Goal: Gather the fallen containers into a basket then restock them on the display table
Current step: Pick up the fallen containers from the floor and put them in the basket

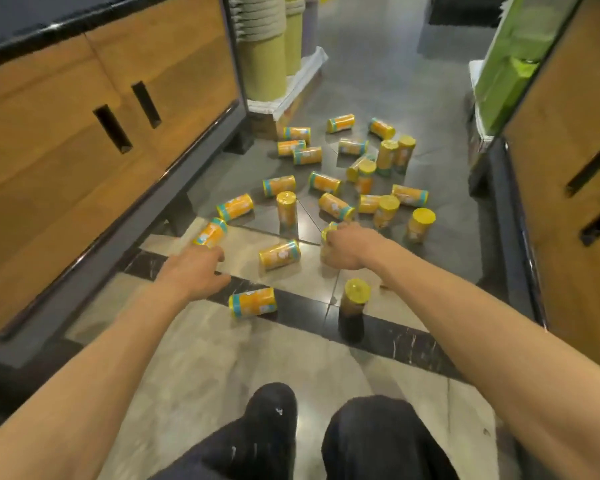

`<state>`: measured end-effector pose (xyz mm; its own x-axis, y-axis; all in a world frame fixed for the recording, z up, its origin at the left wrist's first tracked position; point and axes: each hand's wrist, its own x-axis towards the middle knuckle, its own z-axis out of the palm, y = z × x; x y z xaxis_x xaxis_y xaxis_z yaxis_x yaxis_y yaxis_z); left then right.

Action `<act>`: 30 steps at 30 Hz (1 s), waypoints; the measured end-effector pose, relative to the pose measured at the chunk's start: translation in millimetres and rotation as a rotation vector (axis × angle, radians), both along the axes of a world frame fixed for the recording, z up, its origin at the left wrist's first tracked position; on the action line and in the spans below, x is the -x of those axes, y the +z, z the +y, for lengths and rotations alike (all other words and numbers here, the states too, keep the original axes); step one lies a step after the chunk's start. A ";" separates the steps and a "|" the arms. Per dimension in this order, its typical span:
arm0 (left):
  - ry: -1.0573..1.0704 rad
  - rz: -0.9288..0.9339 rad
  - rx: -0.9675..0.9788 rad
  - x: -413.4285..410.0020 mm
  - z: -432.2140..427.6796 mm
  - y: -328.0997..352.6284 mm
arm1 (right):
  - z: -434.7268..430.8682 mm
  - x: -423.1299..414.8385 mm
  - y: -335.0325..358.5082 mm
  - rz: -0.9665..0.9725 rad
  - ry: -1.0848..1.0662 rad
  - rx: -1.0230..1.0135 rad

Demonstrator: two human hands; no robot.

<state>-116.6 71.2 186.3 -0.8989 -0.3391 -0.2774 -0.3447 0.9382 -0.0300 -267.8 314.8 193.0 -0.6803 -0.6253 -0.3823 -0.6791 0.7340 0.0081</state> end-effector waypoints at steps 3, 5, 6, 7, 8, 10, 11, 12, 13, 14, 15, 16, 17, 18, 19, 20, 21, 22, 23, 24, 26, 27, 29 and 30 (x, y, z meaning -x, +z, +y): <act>-0.045 -0.002 -0.045 23.8 2.2 -33.7 | 15.7 10.0 -24.8 -0.053 -0.041 -0.037; -0.074 -0.037 -0.070 38.2 5.2 -57.1 | 23.5 17.5 -47.2 -0.099 -0.105 -0.042; -0.088 -0.048 -0.085 46.6 6.1 -69.1 | 26.9 20.8 -59.6 -0.118 -0.142 -0.038; -0.102 -0.049 -0.098 55.0 6.8 -82.3 | 29.7 23.4 -72.6 -0.133 -0.166 -0.037; -0.116 -0.050 -0.107 62.8 7.2 -95.4 | 32.1 24.9 -85.3 -0.142 -0.180 -0.043; -0.139 -0.067 -0.127 75.9 7.8 -121.0 | 35.5 28.4 -107.9 -0.174 -0.213 -0.048; -0.144 -0.079 -0.139 81.3 7.7 -134.2 | 37.0 30.1 -117.9 -0.188 -0.237 -0.041; -0.143 -0.095 -0.149 85.7 7.4 -147.0 | 38.8 31.9 -126.4 -0.187 -0.257 -0.030; -0.142 -0.118 -0.157 90.2 5.4 -160.1 | 40.1 33.6 -133.5 -0.178 -0.275 -0.021; -0.146 -0.140 -0.164 94.5 2.9 -172.4 | 40.8 35.4 -140.1 -0.169 -0.293 -0.009; -0.150 -0.156 -0.179 98.5 0.3 -184.6 | 41.5 37.1 -146.8 -0.162 -0.310 0.006; -0.146 -0.162 -0.196 101.3 -2.6 -196.5 | 42.4 37.8 -154.0 -0.160 -0.327 0.020; -0.141 -0.164 -0.208 103.4 -5.4 -207.3 | 43.5 38.2 -161.3 -0.158 -0.345 0.040; -0.137 -0.174 -0.212 105.4 -7.2 -216.2 | 44.6 38.7 -168.7 -0.161 -0.364 0.059; -0.135 -0.186 -0.210 106.7 -8.4 -224.1 | 45.8 39.3 -175.9 -0.170 -0.380 0.079; -0.131 -0.200 -0.205 107.6 -9.5 -230.8 | 47.4 39.6 -182.5 -0.179 -0.395 0.095; -0.126 -0.211 -0.204 108.7 -10.0 -236.5 | 49.1 39.6 -188.4 -0.185 -0.408 0.105; -0.124 -0.225 -0.201 109.5 -10.2 -241.9 | 50.8 39.1 -193.1 -0.182 -0.419 0.110; -0.131 -0.239 -0.200 110.7 -10.3 -248.1 | 52.4 38.4 -197.4 -0.176 -0.428 0.119; -0.143 -0.250 -0.199 112.3 -10.1 -253.0 | 54.1 37.5 -201.0 -0.167 -0.438 0.135; -0.164 -0.259 -0.193 116.9 -11.2 -261.7 | 56.0 36.0 -207.5 -0.146 -0.447 0.171; -0.177 -0.263 -0.186 118.6 -11.8 -264.8 | 56.1 35.2 -209.8 -0.138 -0.446 0.179; -0.198 -0.268 -0.181 120.2 -13.9 -271.4 | 55.6 34.5 -212.8 -0.132 -0.448 0.192; -0.202 -0.265 -0.184 120.3 -15.0 -274.4 | 54.7 34.2 -213.3 -0.135 -0.453 0.201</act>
<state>-236.9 56.1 -88.1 -0.8315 -0.0853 -0.5489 -0.1555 0.9844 0.0825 -302.0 369.5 -20.2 -0.8528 -0.3495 -0.3880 -0.2780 0.9328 -0.2293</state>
